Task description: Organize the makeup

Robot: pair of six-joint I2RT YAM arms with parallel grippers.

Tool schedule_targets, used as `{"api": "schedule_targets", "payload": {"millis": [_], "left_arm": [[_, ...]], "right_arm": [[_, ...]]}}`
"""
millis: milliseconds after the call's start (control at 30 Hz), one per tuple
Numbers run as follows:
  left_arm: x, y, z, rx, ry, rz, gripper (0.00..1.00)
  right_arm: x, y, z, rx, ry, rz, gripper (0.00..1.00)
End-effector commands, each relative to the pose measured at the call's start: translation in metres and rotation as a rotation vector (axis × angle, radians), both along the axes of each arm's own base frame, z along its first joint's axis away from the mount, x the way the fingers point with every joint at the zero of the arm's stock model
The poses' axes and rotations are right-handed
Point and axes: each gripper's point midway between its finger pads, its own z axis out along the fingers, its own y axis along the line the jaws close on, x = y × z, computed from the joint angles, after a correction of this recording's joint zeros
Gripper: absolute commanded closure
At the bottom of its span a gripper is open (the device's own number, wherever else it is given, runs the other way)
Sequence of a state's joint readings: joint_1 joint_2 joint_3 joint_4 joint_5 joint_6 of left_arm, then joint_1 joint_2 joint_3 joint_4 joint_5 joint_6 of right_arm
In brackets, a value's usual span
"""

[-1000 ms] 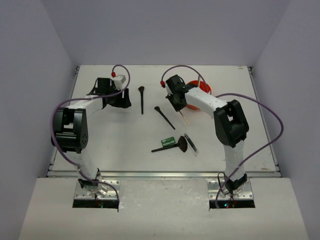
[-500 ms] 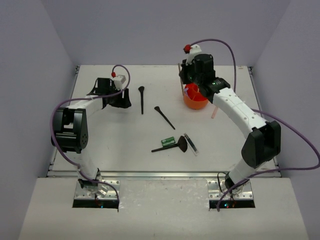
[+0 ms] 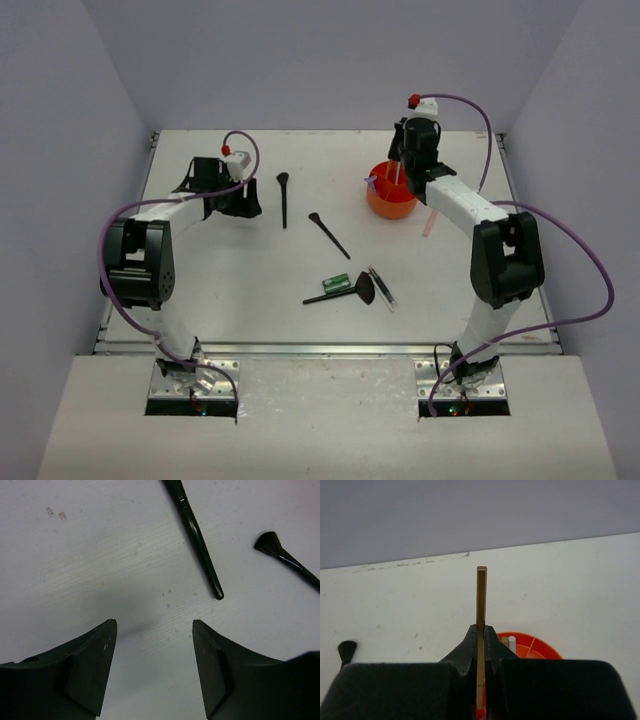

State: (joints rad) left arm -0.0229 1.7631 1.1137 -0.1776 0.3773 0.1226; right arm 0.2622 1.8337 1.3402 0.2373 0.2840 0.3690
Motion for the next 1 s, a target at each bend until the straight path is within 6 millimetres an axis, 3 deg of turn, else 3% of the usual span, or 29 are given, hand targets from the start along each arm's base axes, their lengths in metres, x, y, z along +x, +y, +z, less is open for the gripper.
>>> {"api": "schedule_targets", "payload": {"millis": [0, 100, 467, 767, 933, 967], "left_arm": [[0.000, 0.010, 0.014, 0.001, -0.039, 0.029, 0.40], [0.000, 0.010, 0.013, -0.001, -0.036, 0.030, 0.40], [0.001, 0.009, 0.012, -0.008, -0.033, 0.027, 0.40], [0.001, 0.009, 0.012, -0.013, -0.032, 0.034, 0.40], [0.001, 0.007, 0.013, -0.029, -0.033, 0.035, 0.40], [0.001, 0.007, 0.013, -0.028, -0.033, 0.034, 0.40]], "right_arm": [[0.006, -0.020, 0.023, 0.021, -0.118, -0.097, 1.00], [0.007, -0.030, 0.017, 0.042, -0.109, -0.115, 1.00], [0.016, -0.031, 0.035, 0.022, -0.153, -0.091, 1.00], [0.004, -0.027, -0.013, 0.006, -0.085, -0.051, 1.00], [-0.002, -0.020, -0.007, -0.029, -0.090, 0.016, 0.99], [-0.003, -0.017, -0.003, -0.040, -0.093, 0.042, 0.92]]}}
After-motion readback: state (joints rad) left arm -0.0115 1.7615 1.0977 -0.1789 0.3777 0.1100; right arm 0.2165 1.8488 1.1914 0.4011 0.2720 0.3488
